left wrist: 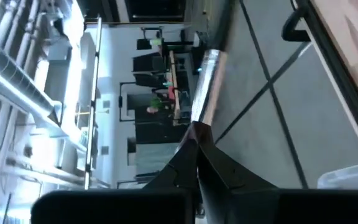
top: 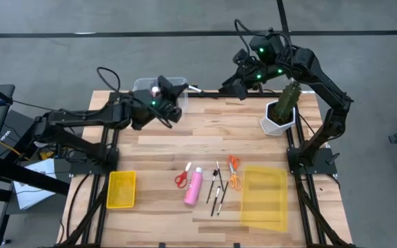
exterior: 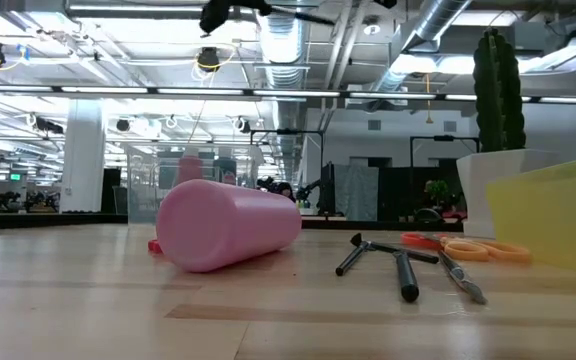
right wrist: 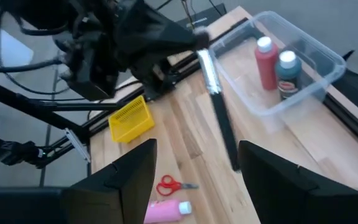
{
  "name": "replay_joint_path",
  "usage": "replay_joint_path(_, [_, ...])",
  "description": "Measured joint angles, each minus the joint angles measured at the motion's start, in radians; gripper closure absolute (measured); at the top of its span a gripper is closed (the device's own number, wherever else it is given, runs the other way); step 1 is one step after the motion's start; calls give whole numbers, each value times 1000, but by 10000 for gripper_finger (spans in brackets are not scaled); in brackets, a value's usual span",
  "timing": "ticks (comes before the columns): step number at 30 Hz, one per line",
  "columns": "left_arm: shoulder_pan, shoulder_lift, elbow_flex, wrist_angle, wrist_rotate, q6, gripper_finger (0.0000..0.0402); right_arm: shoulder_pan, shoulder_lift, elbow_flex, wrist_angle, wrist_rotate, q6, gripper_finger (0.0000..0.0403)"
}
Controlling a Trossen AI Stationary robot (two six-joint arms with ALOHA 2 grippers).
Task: Pick & Place Paint Supplies
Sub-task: Put the powder brush into the yellow bin
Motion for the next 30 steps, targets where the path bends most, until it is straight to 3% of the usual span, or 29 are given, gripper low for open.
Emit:
replay_joint_path(5, [-11, 64, 68, 14, 4, 60, 401, 0, 0, 0, 49, -18, 0, 180])
replay_joint_path(17, [-60, 122, 144, 147, 132, 59, 401, -1, 16, -2, 31, -26, -46, 180])
replay_joint_path(30, [-63, 121, 145, 195, 89, 54, 401, 50, 78, 0, 44, -130, -54, 180])
